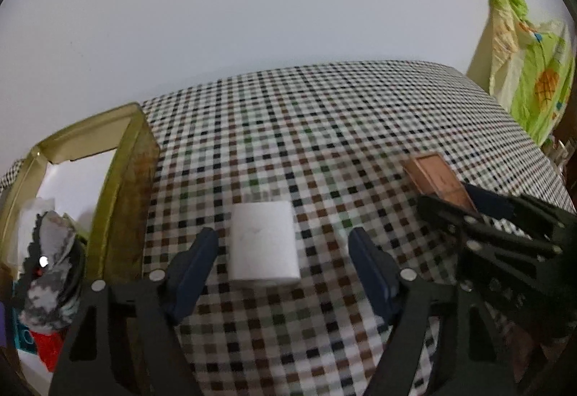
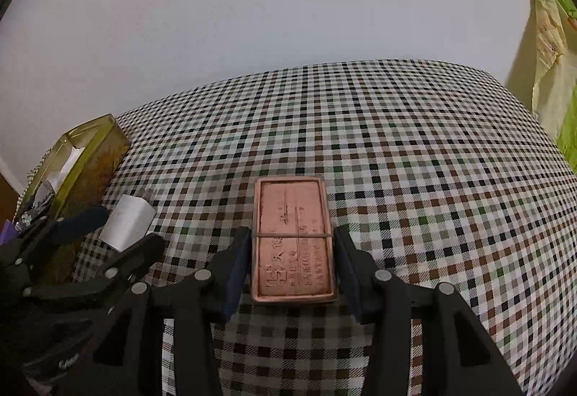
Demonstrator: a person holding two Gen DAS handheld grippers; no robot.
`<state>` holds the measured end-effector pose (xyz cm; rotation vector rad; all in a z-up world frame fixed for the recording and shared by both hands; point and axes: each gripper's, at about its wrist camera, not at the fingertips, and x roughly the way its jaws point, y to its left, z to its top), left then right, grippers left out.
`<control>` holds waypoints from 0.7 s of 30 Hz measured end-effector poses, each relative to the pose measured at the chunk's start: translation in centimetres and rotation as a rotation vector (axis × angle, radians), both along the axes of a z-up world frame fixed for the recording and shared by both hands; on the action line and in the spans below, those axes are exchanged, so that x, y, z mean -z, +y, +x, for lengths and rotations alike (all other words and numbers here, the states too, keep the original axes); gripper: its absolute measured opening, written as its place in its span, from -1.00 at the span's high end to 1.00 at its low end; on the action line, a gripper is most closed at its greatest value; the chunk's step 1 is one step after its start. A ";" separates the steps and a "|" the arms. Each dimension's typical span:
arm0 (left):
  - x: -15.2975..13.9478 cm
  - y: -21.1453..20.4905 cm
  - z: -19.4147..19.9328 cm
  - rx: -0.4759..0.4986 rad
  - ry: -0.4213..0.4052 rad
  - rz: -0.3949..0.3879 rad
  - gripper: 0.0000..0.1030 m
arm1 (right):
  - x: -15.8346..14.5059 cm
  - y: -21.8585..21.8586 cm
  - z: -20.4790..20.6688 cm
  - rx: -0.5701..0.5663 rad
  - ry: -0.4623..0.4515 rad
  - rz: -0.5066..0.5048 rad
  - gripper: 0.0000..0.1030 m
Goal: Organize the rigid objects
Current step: 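Grasp the copper plate with the right tool while the left tool grasps the white charger, then lift and carry the white charger and copper plate toward the tray with both tools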
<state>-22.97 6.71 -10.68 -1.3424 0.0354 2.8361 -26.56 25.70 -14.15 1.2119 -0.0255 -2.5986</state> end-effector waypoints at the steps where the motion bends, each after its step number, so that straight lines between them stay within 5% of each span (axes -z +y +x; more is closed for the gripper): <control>1: 0.2 -0.1 -0.3 -0.004 -0.006 -0.001 -0.46 | 0.0 0.0 0.0 0.000 0.000 -0.001 0.06; 3: 0.3 -0.3 -0.7 -0.009 -0.013 0.023 -0.44 | 0.0 0.0 0.1 0.000 0.000 0.001 0.05; 8: 0.8 -0.5 -1.1 -0.012 -0.016 0.035 0.27 | 0.0 -0.2 0.3 -0.010 0.005 0.023 0.05; 21: 0.3 -0.3 1.4 0.003 0.045 0.015 0.28 | -1.2 -0.3 2.1 -0.014 0.087 0.037 0.06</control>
